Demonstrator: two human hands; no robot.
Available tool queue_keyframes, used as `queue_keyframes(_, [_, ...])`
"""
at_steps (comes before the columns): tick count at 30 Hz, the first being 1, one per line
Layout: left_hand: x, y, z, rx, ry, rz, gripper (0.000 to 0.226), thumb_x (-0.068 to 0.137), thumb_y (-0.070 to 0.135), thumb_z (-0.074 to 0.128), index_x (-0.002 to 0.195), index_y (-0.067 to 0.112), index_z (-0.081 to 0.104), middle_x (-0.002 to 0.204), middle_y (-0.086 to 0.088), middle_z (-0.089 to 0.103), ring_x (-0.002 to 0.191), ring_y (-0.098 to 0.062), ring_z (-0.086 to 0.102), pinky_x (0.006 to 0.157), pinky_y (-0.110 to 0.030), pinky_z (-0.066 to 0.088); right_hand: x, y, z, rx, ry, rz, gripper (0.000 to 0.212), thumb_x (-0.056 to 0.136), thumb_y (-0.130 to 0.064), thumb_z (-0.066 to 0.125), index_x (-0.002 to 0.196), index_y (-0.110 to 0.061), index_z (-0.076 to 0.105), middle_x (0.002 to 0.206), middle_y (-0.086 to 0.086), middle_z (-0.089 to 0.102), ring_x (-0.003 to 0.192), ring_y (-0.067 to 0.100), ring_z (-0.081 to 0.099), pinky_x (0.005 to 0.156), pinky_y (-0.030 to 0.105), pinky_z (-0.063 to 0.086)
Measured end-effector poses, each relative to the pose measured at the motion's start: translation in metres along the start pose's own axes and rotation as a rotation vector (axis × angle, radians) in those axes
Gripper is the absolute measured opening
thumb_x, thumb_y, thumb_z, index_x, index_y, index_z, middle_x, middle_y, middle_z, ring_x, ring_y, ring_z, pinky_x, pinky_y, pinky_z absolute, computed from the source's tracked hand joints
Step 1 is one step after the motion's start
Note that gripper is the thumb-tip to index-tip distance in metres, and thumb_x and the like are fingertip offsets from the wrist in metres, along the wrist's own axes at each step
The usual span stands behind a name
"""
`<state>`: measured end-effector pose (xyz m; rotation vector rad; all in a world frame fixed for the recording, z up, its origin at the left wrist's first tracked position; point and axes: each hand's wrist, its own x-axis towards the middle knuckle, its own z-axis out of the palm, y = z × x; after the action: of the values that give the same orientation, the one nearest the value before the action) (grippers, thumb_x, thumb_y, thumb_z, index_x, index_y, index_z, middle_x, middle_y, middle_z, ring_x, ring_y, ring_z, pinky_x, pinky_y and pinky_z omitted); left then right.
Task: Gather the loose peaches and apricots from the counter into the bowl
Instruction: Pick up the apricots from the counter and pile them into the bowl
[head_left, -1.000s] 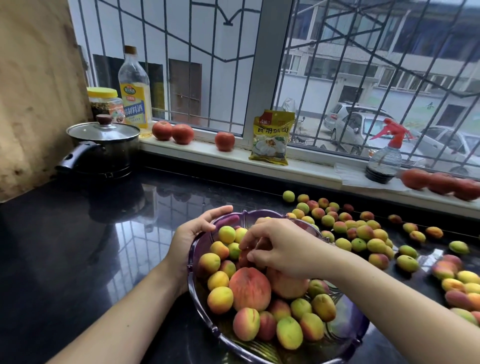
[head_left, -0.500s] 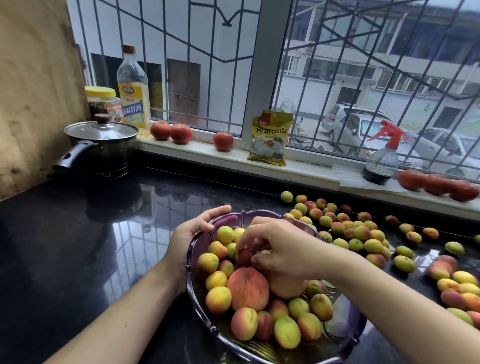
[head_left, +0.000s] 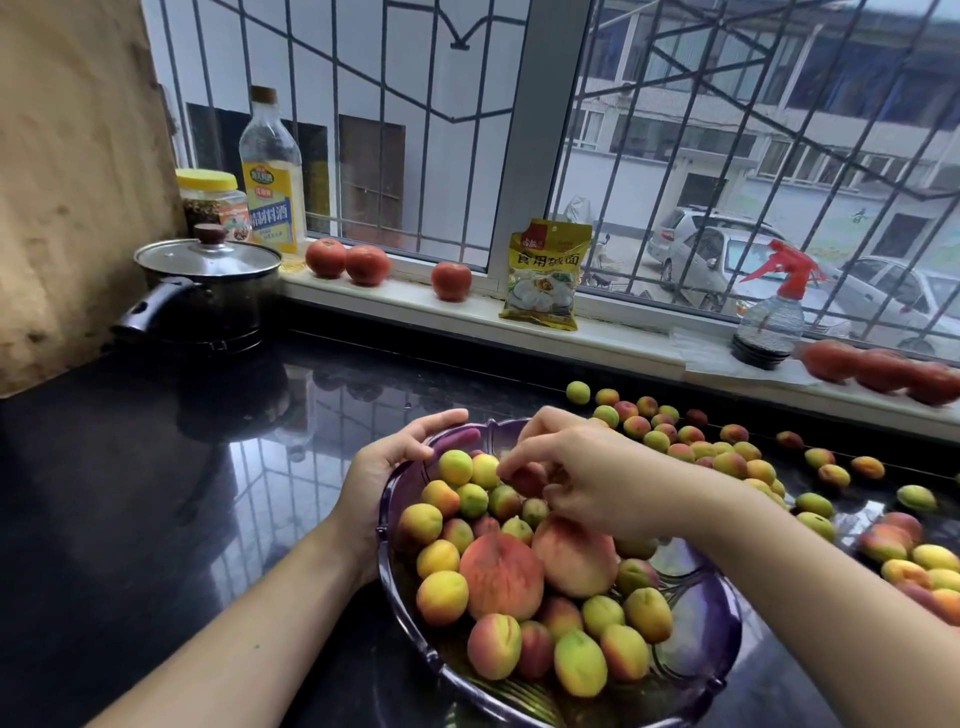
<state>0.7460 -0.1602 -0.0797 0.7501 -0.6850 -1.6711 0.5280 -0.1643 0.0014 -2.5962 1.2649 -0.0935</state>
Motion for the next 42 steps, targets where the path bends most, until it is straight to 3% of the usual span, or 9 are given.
queue_keyframes(4, [0.0, 0.0, 0.001, 0.005, -0.009, -0.004, 0.061, 0.078, 0.011, 0.046, 0.136, 0.006, 0.064, 0.137, -0.027, 0.063, 0.103, -0.034, 0.07, 0.085, -0.041, 0.061, 0.001, -0.007, 0.002, -0.054, -0.107, -0.032, 0.04, 0.097, -0.021, 0.061, 0.13, -0.042, 0.064, 0.119, -0.014, 0.047, 0.109, 0.005, 0.048, 0.094, 0.022, 0.039])
queue_keyframes(10, [-0.001, 0.0, 0.002, 0.007, -0.01, -0.001, 0.06, 0.078, 0.011, 0.045, 0.135, 0.007, 0.064, 0.135, -0.025, 0.066, 0.104, -0.034, 0.07, 0.085, -0.041, 0.062, 0.007, -0.013, 0.006, -0.165, -0.027, -0.035, 0.031, 0.096, -0.024, 0.063, 0.125, -0.032, 0.064, 0.11, -0.013, 0.064, 0.091, 0.005, 0.051, 0.079, 0.023, 0.04])
queue_keyframes(18, [0.0, 0.0, 0.002, -0.006, -0.013, -0.008, 0.061, 0.078, 0.01, 0.043, 0.135, 0.006, 0.064, 0.135, -0.025, 0.066, 0.102, -0.033, 0.071, 0.086, -0.042, 0.061, -0.002, -0.012, 0.011, -0.145, -0.046, -0.064, 0.028, 0.1, -0.031, 0.059, 0.127, -0.034, 0.063, 0.108, -0.016, 0.05, 0.101, 0.005, 0.052, 0.089, 0.025, 0.047])
queue_keyframes(22, [0.002, 0.0, 0.001, 0.019, -0.019, -0.007, 0.06, 0.078, 0.009, 0.042, 0.133, 0.006, 0.065, 0.132, -0.025, 0.067, 0.103, -0.033, 0.071, 0.091, -0.042, 0.059, -0.003, 0.016, -0.002, 0.108, 0.253, 0.013, 0.022, 0.098, -0.024, 0.063, 0.117, -0.033, 0.069, 0.102, -0.021, 0.062, 0.092, -0.004, 0.059, 0.079, 0.014, 0.046])
queue_keyframes(26, [0.005, 0.0, -0.001, 0.024, -0.022, -0.005, 0.061, 0.077, 0.009, 0.042, 0.133, 0.007, 0.066, 0.133, -0.025, 0.067, 0.109, -0.034, 0.069, 0.1, -0.047, 0.053, 0.02, 0.089, -0.018, 0.145, 0.628, 0.354, 0.025, 0.097, -0.008, 0.057, 0.105, -0.024, 0.075, 0.095, -0.01, 0.072, 0.086, -0.001, 0.065, 0.075, 0.018, 0.048])
queue_keyframes(29, [0.006, 0.001, -0.001, 0.015, -0.047, -0.018, 0.06, 0.078, 0.009, 0.041, 0.133, 0.006, 0.065, 0.132, -0.026, 0.067, 0.103, -0.033, 0.071, 0.089, -0.043, 0.061, 0.038, 0.135, -0.011, -0.032, 0.507, 0.612, 0.028, 0.097, -0.013, 0.056, 0.12, -0.019, 0.071, 0.12, 0.006, 0.071, 0.107, 0.025, 0.065, 0.083, 0.031, 0.047])
queue_keyframes(32, [0.007, 0.001, -0.001, 0.015, -0.064, -0.03, 0.06, 0.079, 0.009, 0.041, 0.134, 0.006, 0.064, 0.132, -0.026, 0.067, 0.104, -0.035, 0.07, 0.087, -0.043, 0.062, 0.054, 0.153, -0.003, -0.151, 0.413, 0.678, 0.033, 0.097, -0.017, 0.057, 0.129, -0.018, 0.066, 0.129, 0.01, 0.067, 0.113, 0.031, 0.063, 0.085, 0.035, 0.049])
queue_keyframes(37, [0.008, 0.001, -0.001, 0.022, -0.062, -0.029, 0.061, 0.078, 0.01, 0.042, 0.135, 0.006, 0.064, 0.133, -0.026, 0.066, 0.108, -0.036, 0.068, 0.092, -0.045, 0.059, 0.075, 0.167, -0.002, -0.247, 0.282, 0.761, 0.029, 0.097, -0.018, 0.055, 0.125, -0.018, 0.063, 0.114, 0.012, 0.067, 0.095, 0.03, 0.061, 0.072, 0.034, 0.046])
queue_keyframes(42, [0.008, 0.001, -0.002, 0.03, -0.053, -0.023, 0.061, 0.078, 0.011, 0.042, 0.134, 0.007, 0.065, 0.134, -0.024, 0.067, 0.109, -0.034, 0.069, 0.091, -0.042, 0.06, 0.083, 0.176, 0.001, -0.25, 0.208, 0.796, 0.013, 0.097, -0.02, 0.055, 0.104, -0.015, 0.064, 0.089, 0.006, 0.061, 0.073, 0.023, 0.053, 0.058, 0.031, 0.04])
